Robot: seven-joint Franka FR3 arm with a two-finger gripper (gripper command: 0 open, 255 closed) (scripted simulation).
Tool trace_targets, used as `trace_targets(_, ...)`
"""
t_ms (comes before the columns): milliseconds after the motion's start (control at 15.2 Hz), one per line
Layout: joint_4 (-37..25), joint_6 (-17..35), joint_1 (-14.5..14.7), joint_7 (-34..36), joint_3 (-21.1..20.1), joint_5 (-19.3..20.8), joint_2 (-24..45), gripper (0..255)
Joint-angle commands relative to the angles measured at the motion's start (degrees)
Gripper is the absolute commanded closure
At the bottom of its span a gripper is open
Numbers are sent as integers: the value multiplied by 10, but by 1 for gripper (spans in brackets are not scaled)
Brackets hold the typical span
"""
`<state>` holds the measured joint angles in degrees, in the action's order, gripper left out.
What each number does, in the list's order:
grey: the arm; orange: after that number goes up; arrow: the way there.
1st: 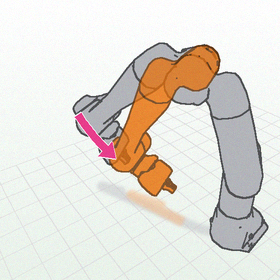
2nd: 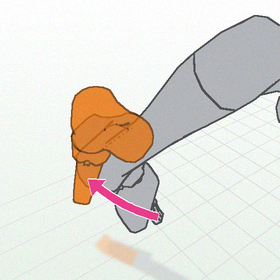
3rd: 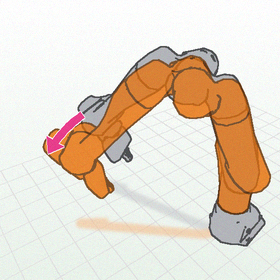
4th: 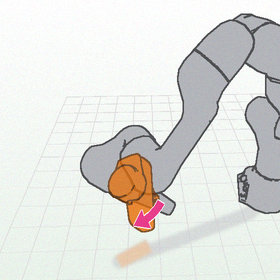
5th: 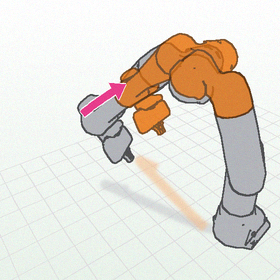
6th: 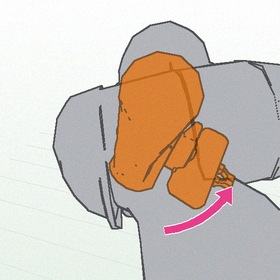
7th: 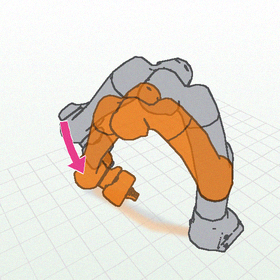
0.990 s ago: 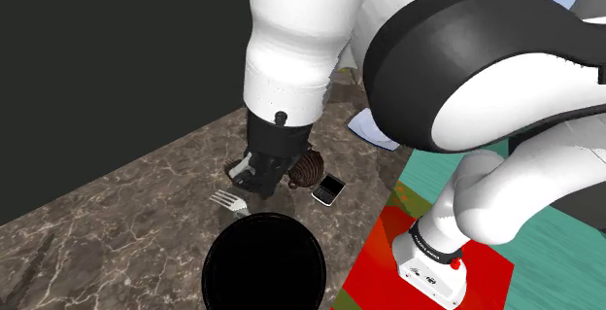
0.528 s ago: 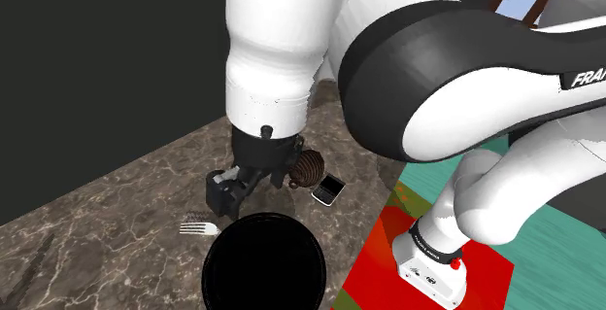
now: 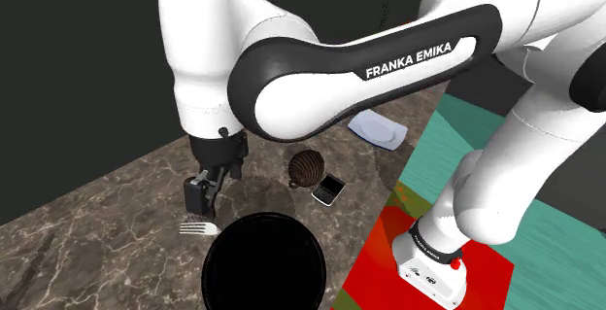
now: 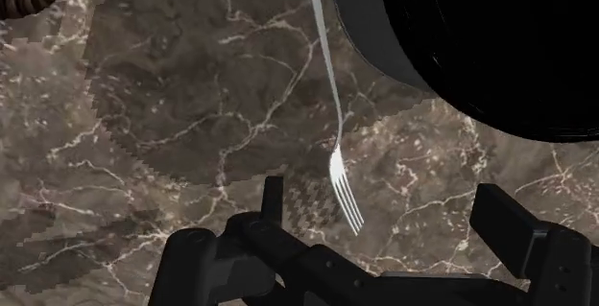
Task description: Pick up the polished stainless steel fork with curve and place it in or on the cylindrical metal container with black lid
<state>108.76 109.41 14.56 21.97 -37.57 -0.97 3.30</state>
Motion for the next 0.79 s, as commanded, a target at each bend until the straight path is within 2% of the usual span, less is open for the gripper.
trace_targets(0, -34, -3, 1, -61, 1, 27, 57, 0)
trace_targets(396, -182, -46, 39, -212, 3, 121, 242, 0)
trace_targets(462, -194, -51, 43, -222, 4, 126, 254, 0)
trace_targets(726, -168, -22, 42, -219, 6, 130, 258, 0)
